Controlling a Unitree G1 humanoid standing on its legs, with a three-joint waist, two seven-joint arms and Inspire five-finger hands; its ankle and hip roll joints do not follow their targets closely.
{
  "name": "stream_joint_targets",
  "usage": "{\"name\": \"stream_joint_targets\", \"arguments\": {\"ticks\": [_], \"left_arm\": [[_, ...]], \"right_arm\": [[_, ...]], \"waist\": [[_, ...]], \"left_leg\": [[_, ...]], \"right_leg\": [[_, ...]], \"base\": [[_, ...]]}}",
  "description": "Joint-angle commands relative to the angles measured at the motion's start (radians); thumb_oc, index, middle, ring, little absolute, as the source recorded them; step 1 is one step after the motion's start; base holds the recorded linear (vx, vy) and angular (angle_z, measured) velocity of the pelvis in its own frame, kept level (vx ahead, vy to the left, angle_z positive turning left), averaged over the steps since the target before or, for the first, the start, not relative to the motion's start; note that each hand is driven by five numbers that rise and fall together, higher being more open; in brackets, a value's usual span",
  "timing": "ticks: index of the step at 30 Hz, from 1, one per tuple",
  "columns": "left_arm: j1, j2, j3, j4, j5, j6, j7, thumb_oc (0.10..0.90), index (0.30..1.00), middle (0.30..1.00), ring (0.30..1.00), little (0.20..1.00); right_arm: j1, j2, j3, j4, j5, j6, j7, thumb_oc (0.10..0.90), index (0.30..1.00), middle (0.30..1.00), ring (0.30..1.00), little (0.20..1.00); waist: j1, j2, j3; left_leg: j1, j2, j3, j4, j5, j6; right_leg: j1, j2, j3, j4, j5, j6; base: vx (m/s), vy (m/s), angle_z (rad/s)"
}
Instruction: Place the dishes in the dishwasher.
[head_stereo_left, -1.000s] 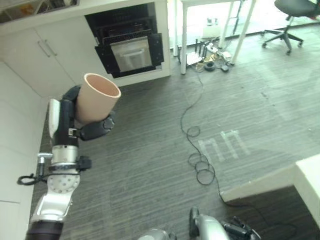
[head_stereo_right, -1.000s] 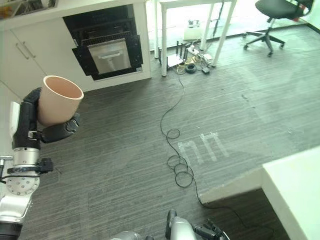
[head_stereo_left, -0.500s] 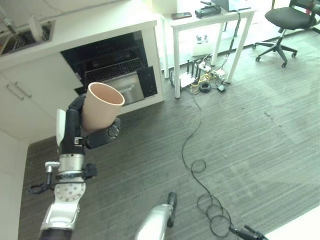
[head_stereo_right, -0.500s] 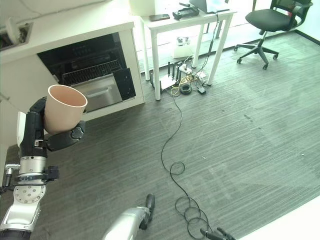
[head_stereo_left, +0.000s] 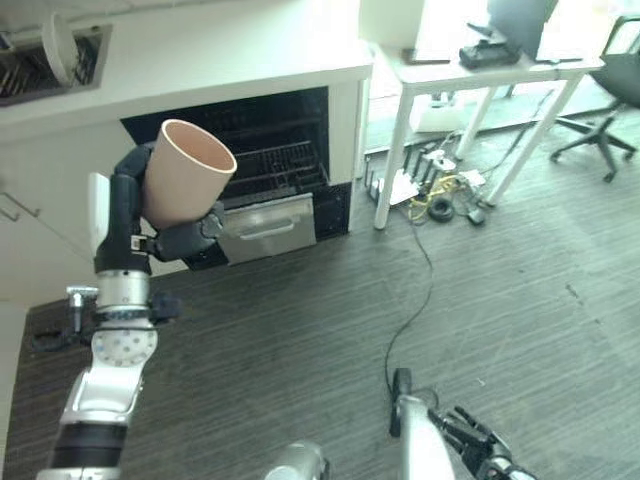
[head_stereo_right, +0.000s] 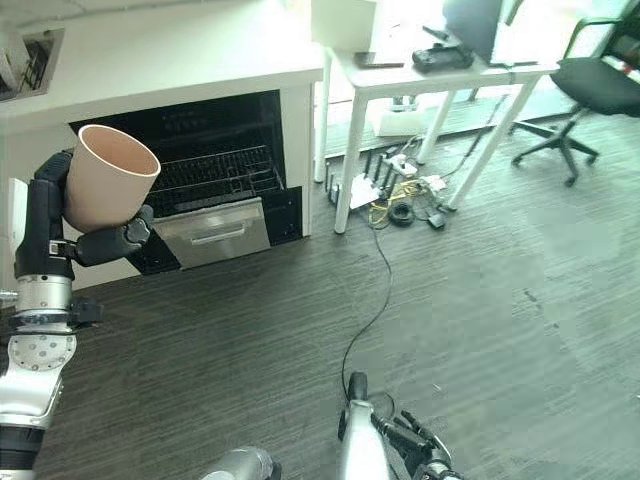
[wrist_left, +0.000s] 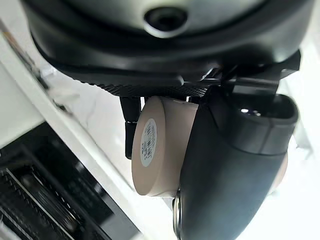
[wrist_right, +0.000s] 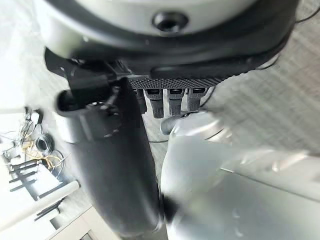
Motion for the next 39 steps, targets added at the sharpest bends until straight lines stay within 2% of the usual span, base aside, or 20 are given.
{"name": "stream_joint_targets", "arguments": {"ticks": [1, 3, 4, 7, 8, 12, 15, 16, 19, 25, 26, 27, 29, 30, 31, 32, 33, 35, 36, 39], "left_arm": [[-0.062, 0.053, 0.101, -0.134, 0.018, -0.109, 0.084, 0.400, 0.300, 0.300, 0.300, 0.300], [-0.030, 0.041, 0.125, -0.150, 0.023, -0.105, 0.089, 0.400, 0.300, 0.300, 0.300, 0.300], [-0.017, 0.036, 0.140, -0.168, 0.032, -0.093, 0.089, 0.400, 0.300, 0.300, 0.300, 0.300], [-0.021, 0.018, 0.158, -0.200, 0.033, -0.062, 0.074, 0.400, 0.300, 0.300, 0.300, 0.300], [-0.047, 0.035, 0.158, -0.201, -0.005, -0.045, 0.055, 0.400, 0.300, 0.300, 0.300, 0.300], [-0.084, 0.082, 0.153, -0.196, -0.072, -0.033, 0.032, 0.400, 0.300, 0.300, 0.300, 0.300], [-0.115, 0.082, 0.118, -0.205, -0.100, -0.042, 0.034, 0.400, 0.300, 0.300, 0.300, 0.300], [-0.107, 0.055, 0.102, -0.212, -0.076, -0.061, 0.043, 0.400, 0.300, 0.300, 0.300, 0.300], [-0.084, 0.031, 0.087, -0.228, -0.032, -0.068, 0.064, 0.400, 0.300, 0.300, 0.300, 0.300], [-0.073, 0.042, 0.079, -0.239, 0.002, -0.065, 0.103, 0.400, 0.300, 0.300, 0.300, 0.300], [-0.071, 0.051, 0.084, -0.242, -0.005, -0.059, 0.102, 0.400, 0.300, 0.300, 0.300, 0.300], [-0.077, 0.059, 0.083, -0.240, -0.011, -0.054, 0.101, 0.400, 0.300, 0.300, 0.300, 0.300], [-0.082, 0.062, 0.079, -0.236, -0.015, -0.053, 0.100, 0.400, 0.300, 0.300, 0.300, 0.300], [-0.092, 0.062, 0.071, -0.233, -0.021, -0.050, 0.094, 0.400, 0.300, 0.300, 0.300, 0.300], [-0.111, 0.069, 0.057, -0.232, -0.028, -0.034, 0.086, 0.400, 0.300, 0.300, 0.300, 0.300], [-0.113, 0.071, 0.055, -0.231, -0.028, -0.032, 0.086, 0.400, 0.300, 0.300, 0.300, 0.300], [-0.130, 0.075, 0.044, -0.229, -0.029, -0.017, 0.079, 0.400, 0.300, 0.300, 0.300, 0.300], [-0.146, 0.088, 0.032, -0.225, -0.038, -0.005, 0.072, 0.400, 0.300, 0.300, 0.300, 0.300], [-0.164, 0.108, 0.022, -0.206, -0.057, -0.013, 0.059, 0.400, 0.300, 0.300, 0.300, 0.300], [-0.144, 0.107, 0.042, -0.200, -0.058, -0.022, 0.052, 0.400, 0.300, 0.300, 0.300, 0.300]], "right_arm": [[0.018, -0.072, 0.028, 0.052, -0.013, 0.009, -0.043, 0.800, 0.900, 0.900, 0.900, 0.900], [0.019, -0.077, 0.037, 0.066, -0.025, 0.017, -0.057, 0.800, 0.900, 0.900, 0.900, 0.900], [0.023, -0.081, 0.039, 0.076, -0.037, 0.007, -0.051, 0.800, 0.900, 0.900, 0.900, 0.900], [0.026, -0.090, 0.036, 0.082, -0.053, -0.024, -0.048, 0.800, 0.900, 0.900, 0.900, 0.900], [0.019, -0.102, 0.028, 0.080, -0.023, -0.033, -0.062, 0.800, 0.900, 0.900, 0.900, 0.900], [0.013, -0.111, 0.005, 0.067, -0.020, -0.016, -0.082, 0.800, 0.900, 0.900, 0.900, 0.900], [0.033, -0.110, 0.000, 0.055, -0.035, -0.007, -0.094, 0.800, 0.900, 0.900, 0.900, 0.900], [0.033, -0.109, 0.006, 0.058, -0.028, -0.008, -0.109, 0.800, 0.900, 0.900, 0.900, 0.900], [0.039, -0.108, 0.011, 0.054, 0.001, 0.004, -0.117, 0.800, 0.900, 0.900, 0.900, 0.900], [0.048, -0.077, 0.015, 0.038, -0.005, -0.025, -0.132, 0.800, 0.900, 0.900, 0.900, 0.900], [0.046, -0.068, 0.022, 0.025, -0.017, -0.029, -0.134, 0.800, 0.900, 0.900, 0.900, 0.900], [0.045, -0.057, 0.031, 0.009, -0.027, -0.023, -0.140, 0.800, 0.900, 0.900, 0.900, 0.900], [0.044, -0.054, 0.034, 0.006, -0.028, -0.022, -0.140, 0.800, 0.900, 0.900, 0.900, 0.900], [0.047, -0.050, 0.037, 0.007, -0.027, -0.024, -0.143, 0.800, 0.900, 0.900, 0.900, 0.900], [0.046, -0.048, 0.035, 0.014, -0.035, -0.016, -0.146, 0.800, 0.900, 0.900, 0.900, 0.900], [0.046, -0.047, 0.034, 0.016, -0.036, -0.015, -0.147, 0.800, 0.900, 0.900, 0.900, 0.900], [0.044, -0.051, 0.031, 0.031, -0.044, -0.009, -0.144, 0.800, 0.900, 0.900, 0.900, 0.900], [0.045, -0.055, 0.022, 0.049, -0.051, -0.010, -0.133, 0.800, 0.900, 0.900, 0.900, 0.900], [0.048, -0.060, 0.011, 0.070, -0.060, -0.013, -0.117, 0.800, 0.900, 0.900, 0.900, 0.900], [0.053, -0.070, 0.004, 0.079, -0.087, -0.001, -0.106, 0.800, 0.900, 0.900, 0.900, 0.900]], "waist": [[-0.024, 0.036, -0.093], [-0.011, 0.040, -0.102], [0.004, 0.038, -0.099], [0.013, 0.044, -0.084], [0.014, 0.044, -0.074], [0.006, 0.063, -0.070], [-0.002, 0.084, -0.068], [0.013, 0.075, -0.072], [0.025, 0.073, -0.089], [0.033, 0.077, -0.089], [0.034, 0.085, -0.083], [0.026, 0.097, -0.070], [0.020, 0.099, -0.059], [0.012, 0.093, -0.053], [0.000, 0.080, -0.047], [0.000, 0.077, -0.045], [-0.010, 0.055, -0.043], [-0.020, 0.036, -0.050], [-0.029, 0.025, -0.068], [-0.016, 0.020, -0.093]], "left_leg": [[0.045, -0.013, 0.034, -0.121, 0.007, 0.003], [0.057, 0.036, 0.050, -0.121, 0.095, -0.040], [0.050, 0.058, 0.071, -0.121, 0.206, -0.066], [-0.018, 0.080, 0.119, -0.009, 0.264, -0.086], [-0.081, 0.091, 0.175, 0.004, 0.269, -0.088], [-0.119, 0.045, 0.230, -0.121, 0.203, -0.061], [-0.227, 0.043, 0.257, -0.121, 0.240, -0.085], [-0.245, 0.035, 0.251, -0.121, 0.244, -0.077], [-0.247, 0.031, 0.235, -0.121, 0.227, -0.062], [-0.200, 0.038, 0.243, -0.121, 0.189, -0.028], [-0.188, 0.043, 0.239, -0.121, 0.180, -0.013], [-0.172, 0.051, 0.225, -0.121, 0.169, 0.010], [-0.163, 0.051, 0.219, -0.121, 0.164, 0.023], [-0.154, 0.044, 0.218, -0.121, 0.156, 0.033], [-0.130, 0.039, 0.226, -0.121, 0.139, 0.033], [-0.126, 0.038, 0.226, -0.121, 0.137, 0.032], [-0.106, 0.028, 0.231, -0.121, 0.120, 0.025], [-0.092, 0.021, 0.234, -0.121, 0.097, 0.022], [-0.083, 0.023, 0.219, -0.121, 0.067, 0.017], [-0.081, 0.045, 0.211, -0.121, 0.061, -0.003]], "right_leg": [[0.132, -0.015, -0.055, -0.015, -0.053, 0.056], [0.174, 0.000, -0.065, -0.015, -0.084, 0.033], [0.213, 0.008, -0.066, -0.015, -0.119, 0.017], [0.280, 0.021, -0.080, -0.015, -0.172, -0.010], [0.310, 0.018, -0.111, -0.015, -0.196, -0.019], [0.319, 0.036, -0.139, -0.015, -0.219, -0.015], [0.319, 0.066, -0.171, -0.015, -0.239, -0.022], [0.321, 0.064, -0.178, -0.015, -0.253, -0.025], [0.326, 0.060, -0.201, -0.015, -0.258, -0.024], [0.376, 0.043, -0.253, -0.015, -0.254, -0.025], [0.394, 0.050, -0.264, -0.015, -0.247, -0.026], [0.403, 0.059, -0.266, 0.003, -0.191, -0.015], [0.380, 0.053, -0.258, 0.057, -0.174, -0.007], [0.354, 0.045, -0.243, 0.074, -0.158, 0.003], [0.340, 0.016, -0.235, -0.014, -0.130, 0.023], [0.337, 0.012, -0.233, -0.015, -0.131, 0.025], [0.291, -0.022, -0.195, -0.015, -0.134, 0.047], [0.247, -0.047, -0.142, -0.015, -0.115, 0.076], [0.206, -0.049, -0.073, -0.015, -0.102, 0.097], [0.218, -0.047, -0.081, -0.015, -0.132, 0.085]], "base": [[0.54, -0.358, 0.96], [0.37, -0.248, 0.15], [0.38, -0.222, -0.36], [0.30, -0.171, 0.11], [0.15, -0.080, 0.62], [0.11, 0.060, 0.38], [-0.01, 0.109, 0.58], [0.03, 0.137, 0.95], [0.01, 0.156, 0.11], [0.06, 0.122, -0.01], [0.11, 0.174, -0.03], [0.09, 0.121, -0.05], [0.06, 0.057, -0.03], [0.18, -0.050, -0.03], [0.19, -0.082, 0.02], [0.27, -0.194, 0.06], [0.19, -0.171, 0.05], [0.32, -0.262, 0.20], [0.36, -0.285, 0.42], [0.42, -0.351, 0.69]]}}
